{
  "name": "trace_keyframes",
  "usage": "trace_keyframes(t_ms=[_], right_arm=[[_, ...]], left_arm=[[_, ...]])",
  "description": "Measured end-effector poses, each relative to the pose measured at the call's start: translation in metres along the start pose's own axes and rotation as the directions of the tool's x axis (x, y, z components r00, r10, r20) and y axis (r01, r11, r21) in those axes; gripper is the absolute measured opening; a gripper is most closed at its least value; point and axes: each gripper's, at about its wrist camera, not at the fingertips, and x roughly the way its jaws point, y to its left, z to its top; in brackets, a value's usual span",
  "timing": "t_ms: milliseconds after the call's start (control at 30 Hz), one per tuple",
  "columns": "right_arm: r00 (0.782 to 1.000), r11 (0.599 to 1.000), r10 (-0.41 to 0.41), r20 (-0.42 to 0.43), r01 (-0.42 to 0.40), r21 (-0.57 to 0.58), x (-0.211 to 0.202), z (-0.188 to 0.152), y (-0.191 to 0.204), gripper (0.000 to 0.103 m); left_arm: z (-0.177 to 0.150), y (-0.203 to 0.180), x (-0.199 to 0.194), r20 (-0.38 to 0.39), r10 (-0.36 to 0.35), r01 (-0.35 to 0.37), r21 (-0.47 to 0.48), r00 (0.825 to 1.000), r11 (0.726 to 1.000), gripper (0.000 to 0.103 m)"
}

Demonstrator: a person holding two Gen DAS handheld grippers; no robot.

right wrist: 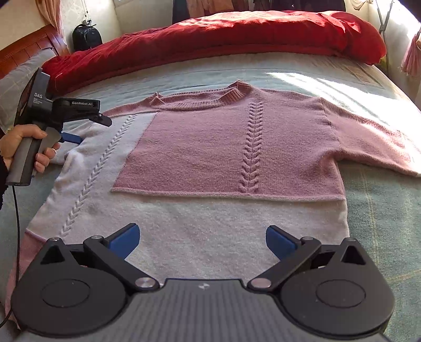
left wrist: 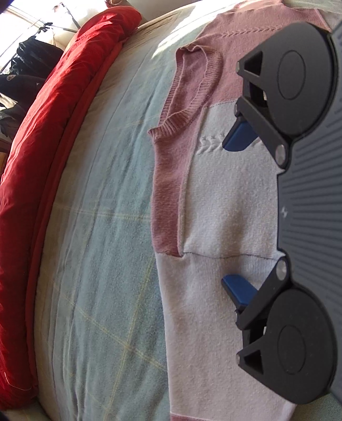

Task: Fold clothes

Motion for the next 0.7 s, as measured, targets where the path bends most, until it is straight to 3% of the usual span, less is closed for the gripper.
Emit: trace_keyframes(t_ms=[33, 133, 200, 333, 533, 700], right_arm=[[1.0, 1.0, 0.005, -0.001, -0.005, 0.0, 0.0, 0.0, 0.0, 0.103], [1.0, 1.0, 0.019, 0.009, -0.019, -0.002, -0.001, 0.002, 0.003, 0.103], [0.999, 1.0, 0.029, 0.022, -0.029, -0.012, -0.001, 0.004, 0.006, 0.103], [0.999, 0.999, 0.039, 0.035, -0.038, -0.018, 0.001, 0.009, 0.008, 0.103], [1.0, 1.0, 0.012, 0.024, -0.012, 0.005, 0.006, 0.007, 0.0, 0.103], [1.0, 1.0, 0.018, 0.025, -0.019, 0.019, 0.008, 0.004, -0.003, 0.103]], left_arm=[[0.005, 0.001, -0.004, 0.006, -0.007, 0.007, 0.002, 1.0, 1.0, 0.1], [0.017, 0.004, 0.0, -0.035, 0.093, -0.093, 0.009, 0.995, 0.996, 0.1], [0.019, 0.008, 0.017, -0.071, 0.213, -0.213, 0.005, 0.974, 0.977, 0.1], [0.025, 0.009, 0.04, -0.055, 0.302, -0.303, -0.008, 0.952, 0.953, 0.101], [0.053, 0.009, 0.059, -0.065, 0.333, -0.335, -0.024, 0.941, 0.942, 0.103], [0.053, 0.005, 0.04, -0.068, 0.302, -0.307, -0.074, 0.951, 0.949, 0.1]])
